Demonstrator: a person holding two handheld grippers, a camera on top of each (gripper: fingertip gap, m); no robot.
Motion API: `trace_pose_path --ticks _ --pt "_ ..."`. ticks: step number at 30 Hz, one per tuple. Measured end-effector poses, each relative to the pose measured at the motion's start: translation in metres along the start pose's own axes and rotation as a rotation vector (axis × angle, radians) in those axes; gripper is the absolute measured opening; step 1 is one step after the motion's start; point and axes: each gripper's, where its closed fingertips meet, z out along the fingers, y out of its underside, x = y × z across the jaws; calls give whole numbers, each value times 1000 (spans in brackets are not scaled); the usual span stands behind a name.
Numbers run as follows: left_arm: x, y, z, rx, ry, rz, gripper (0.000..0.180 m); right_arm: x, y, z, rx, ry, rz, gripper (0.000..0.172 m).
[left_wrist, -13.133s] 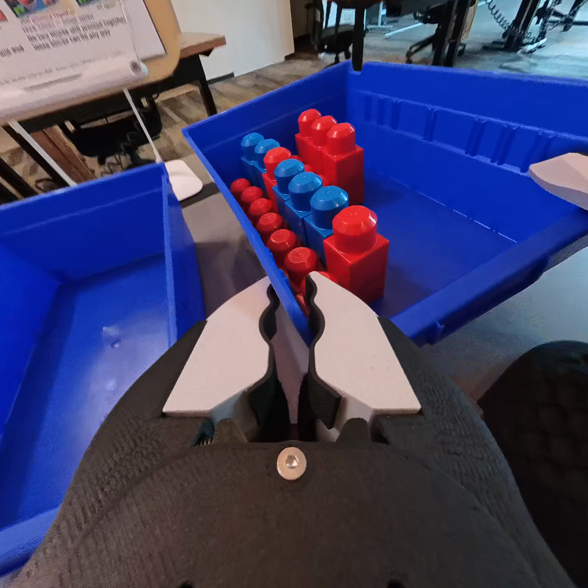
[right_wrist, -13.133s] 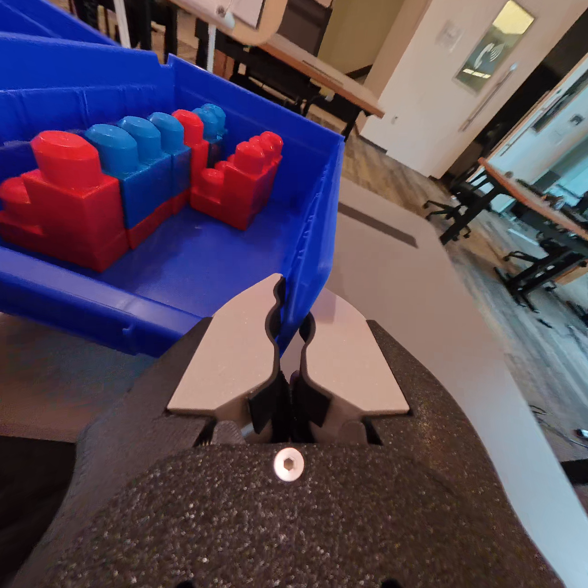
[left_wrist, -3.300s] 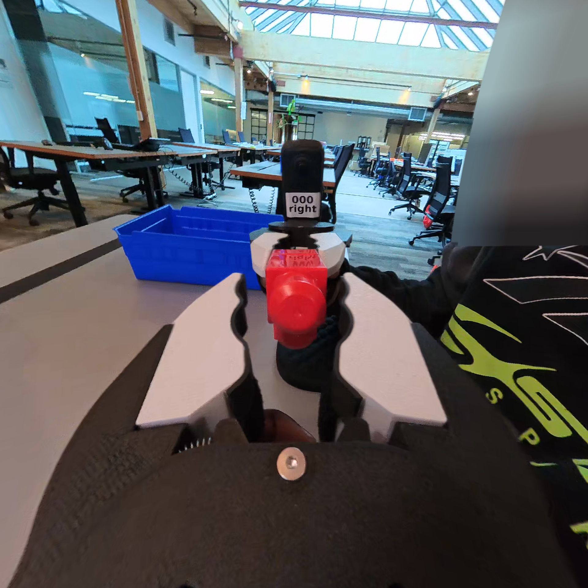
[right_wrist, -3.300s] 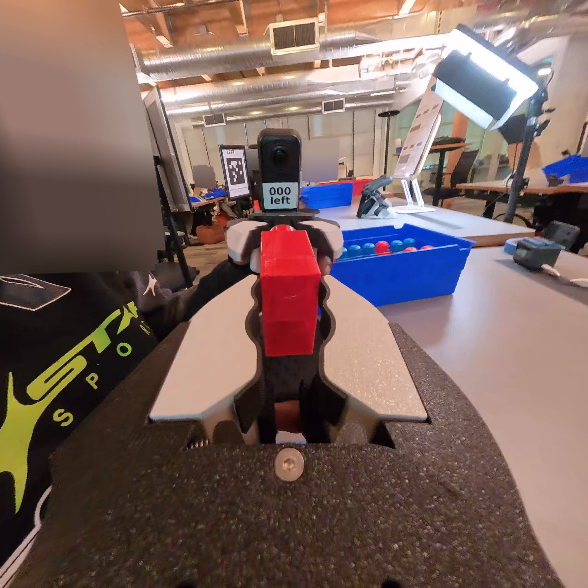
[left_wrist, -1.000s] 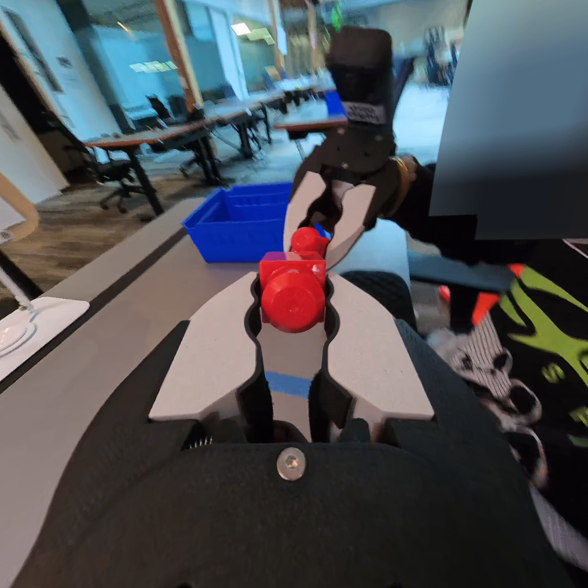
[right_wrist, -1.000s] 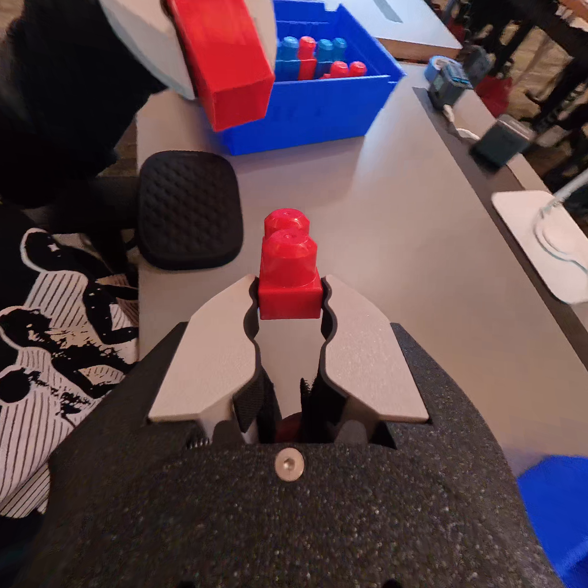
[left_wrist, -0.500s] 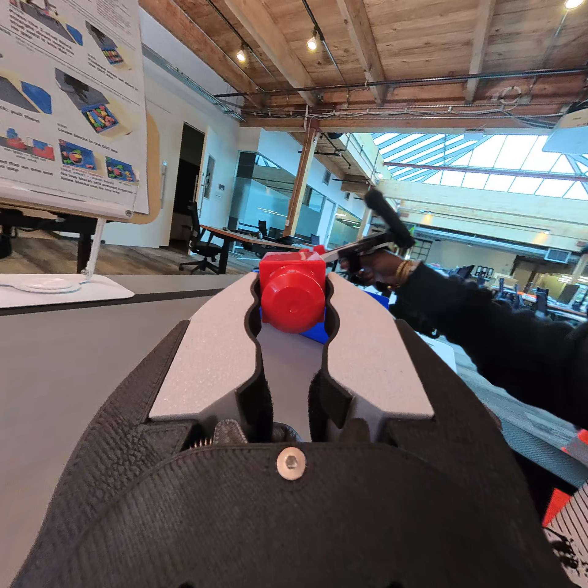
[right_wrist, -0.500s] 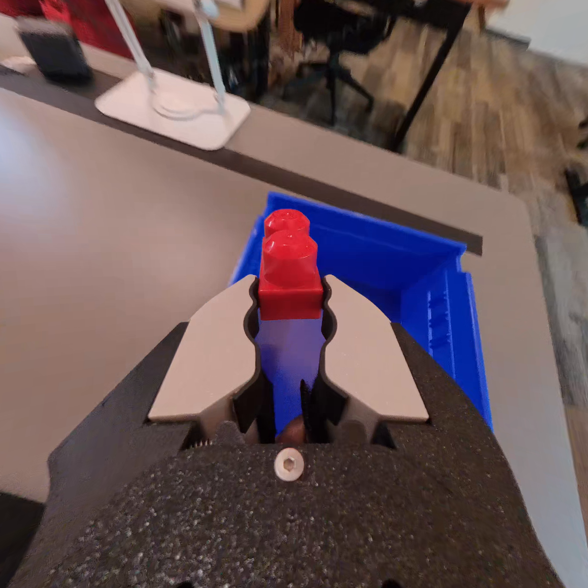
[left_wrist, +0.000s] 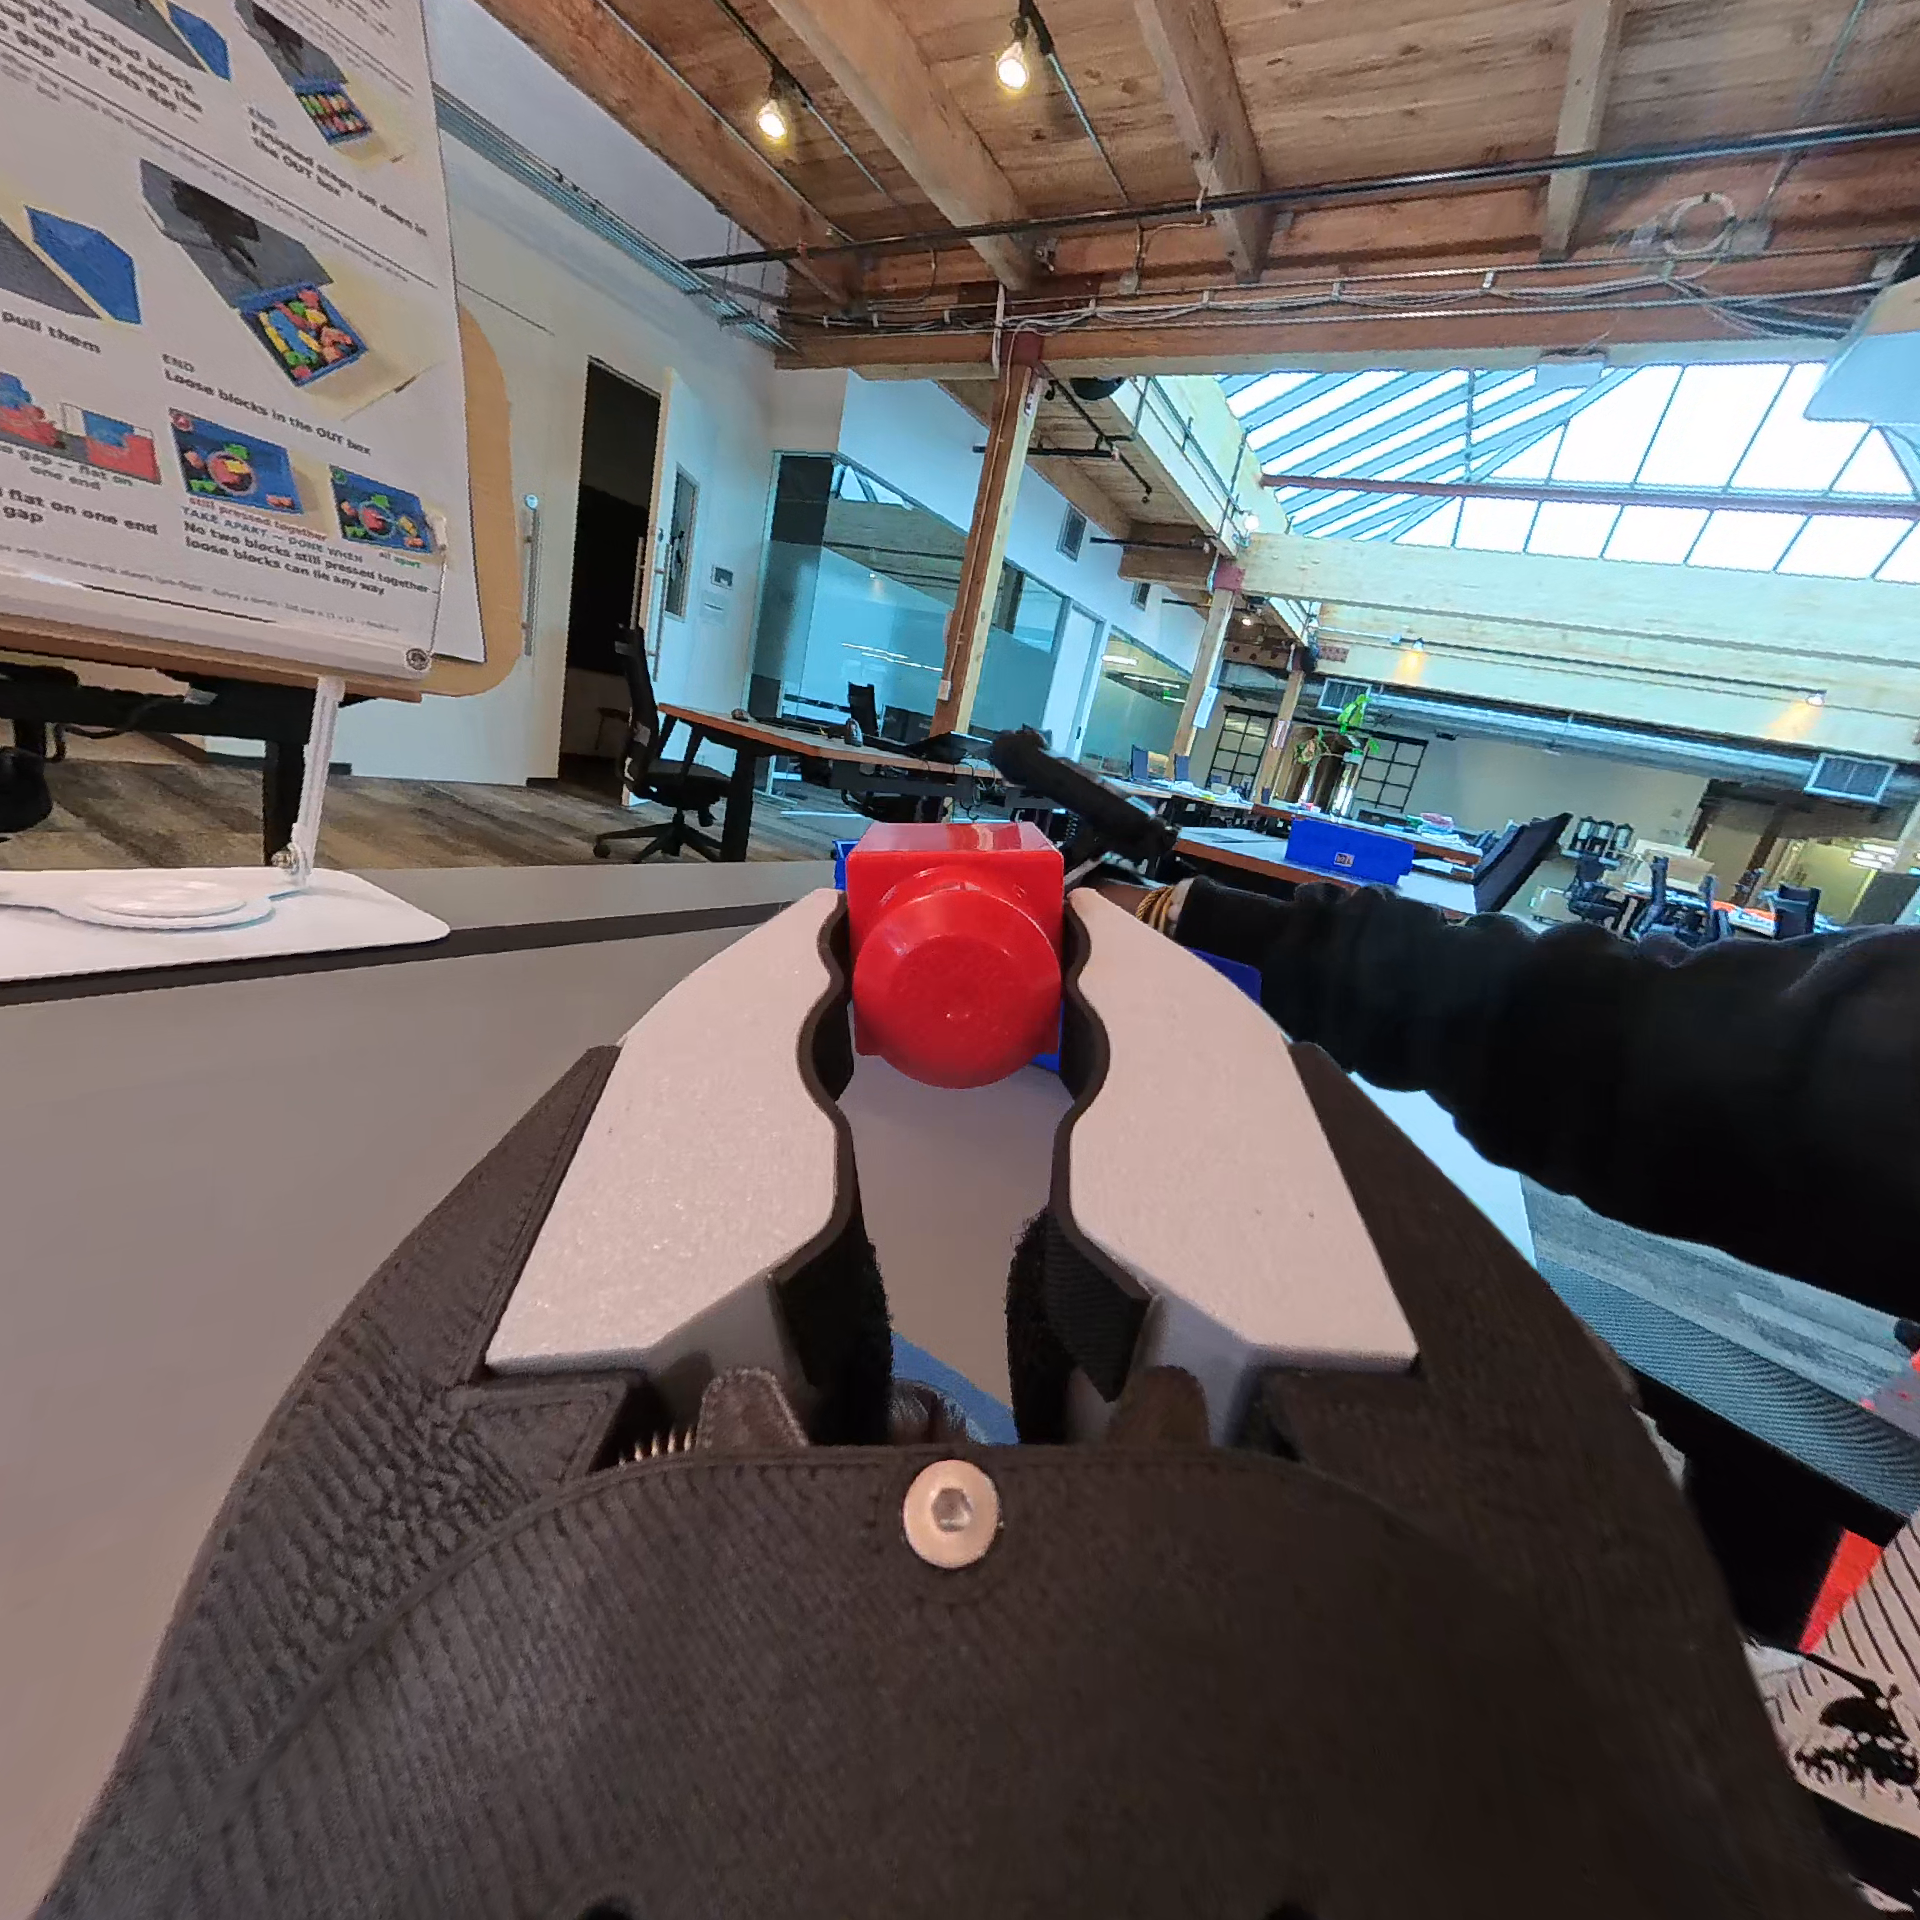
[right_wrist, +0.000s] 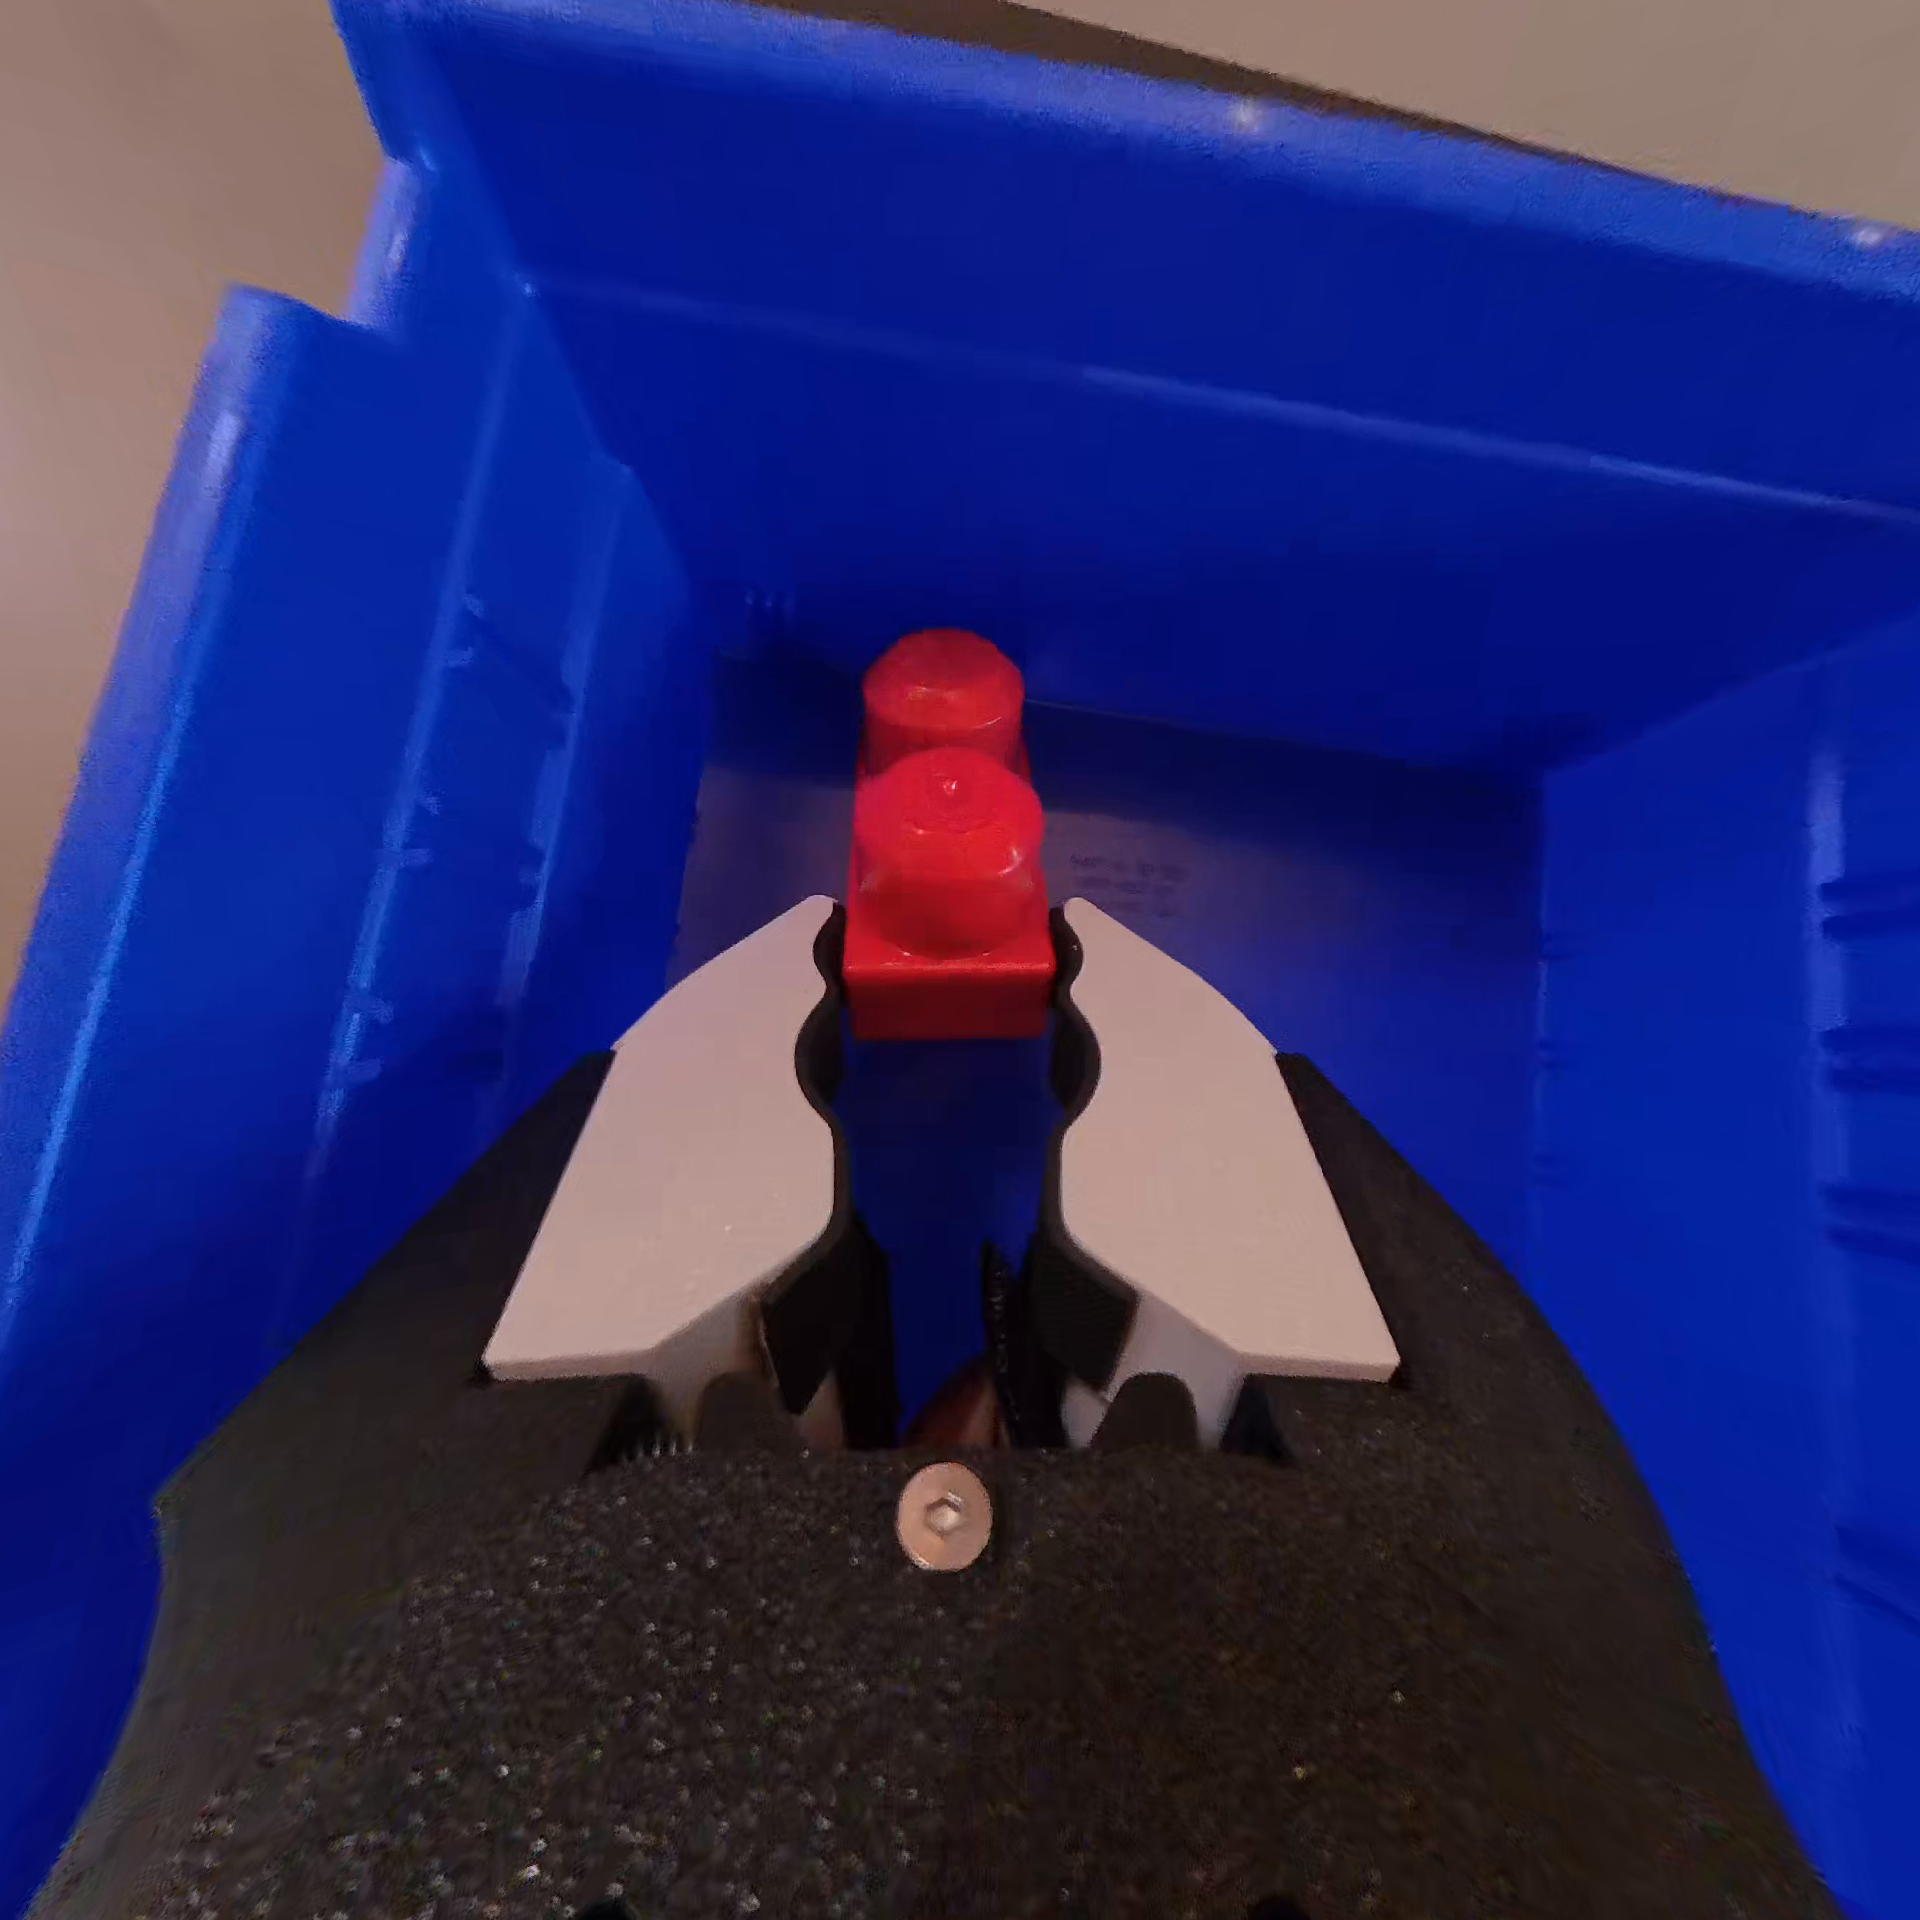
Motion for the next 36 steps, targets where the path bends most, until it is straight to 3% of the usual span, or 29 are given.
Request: trace_pose_path --ticks 6,11,14,18,21,23,27,30,33,36 --pt "0 5 1 -23 5 -12 36 -2 12 8 -50 -12 8 37" --pt "2 10 3 -54 11 5 36 -2 13 3 -49 -64 41 55" --pt "3 13 3 -71 17 11 36 14 -7 -26 65 -8 57 59" --pt "6 20 6 -118 27 43 36 16 -47 -101 329 56 13 60" --pt "7 28 8 -174 12 122 36 -33 -66 -164 503 -34 -121 60" --pt "9 34 9 -215 1 197 36 -99 -63 -199 588 -237 -266 59" --pt "19 49 12 -298 38 317 37 -239 -12 -246 634 -688 -622 55" --pt "31 61 11 -364 112 378 36 -303 35 -255 595 -879 -908 54" --pt "46 73 10 -416 203 425 36 -327 58 -233 485 -856 -1129 54" --pt "56 80 8 -446 265 459 37 -338 69 -211 383 -854 -1239 53"
